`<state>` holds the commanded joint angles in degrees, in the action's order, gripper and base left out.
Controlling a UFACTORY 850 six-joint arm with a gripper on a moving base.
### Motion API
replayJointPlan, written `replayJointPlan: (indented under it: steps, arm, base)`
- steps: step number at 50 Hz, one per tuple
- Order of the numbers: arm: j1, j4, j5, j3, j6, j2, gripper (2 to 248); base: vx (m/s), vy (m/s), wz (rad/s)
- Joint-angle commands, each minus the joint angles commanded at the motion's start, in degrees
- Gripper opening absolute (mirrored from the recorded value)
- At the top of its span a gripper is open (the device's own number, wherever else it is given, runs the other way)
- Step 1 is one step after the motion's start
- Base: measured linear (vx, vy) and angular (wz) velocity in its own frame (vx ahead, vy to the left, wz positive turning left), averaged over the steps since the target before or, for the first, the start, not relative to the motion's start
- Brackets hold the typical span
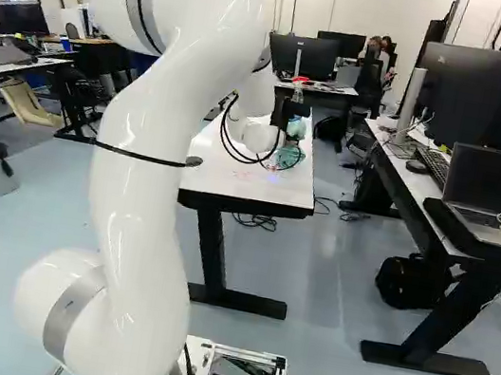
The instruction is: Clean the table with the green towel
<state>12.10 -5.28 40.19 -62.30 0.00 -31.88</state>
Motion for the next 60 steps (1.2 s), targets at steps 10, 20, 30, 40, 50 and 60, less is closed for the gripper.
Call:
replayJointPlan:
  steps: [10,20,30,40,50,60]
  arm:
    - [0.0,0.0,-1.58,0.0,0.0,0.0,47]
    - [0.0,0.0,-2.85,0.0,0.0,0.0,47]
    - [0.0,0.0,-4.04,0.0,0.0,0.0,47]
    - [0.0,0.0,-5.15,0.0,0.0,0.0,47]
    - [0.0,0.0,-6.26,0.0,0.0,0.0,47]
    - [0.0,0.0,-7.28,0.0,0.0,0.0,47]
  base:
    - [0.0,0.0,0.0]
    - [0.0,0.0,0.0]
    - [0.0,0.0,0.0]
    - [0.0,0.0,0.0]
    - [0.0,0.0,0.0]
    - [0.0,0.0,0.0]
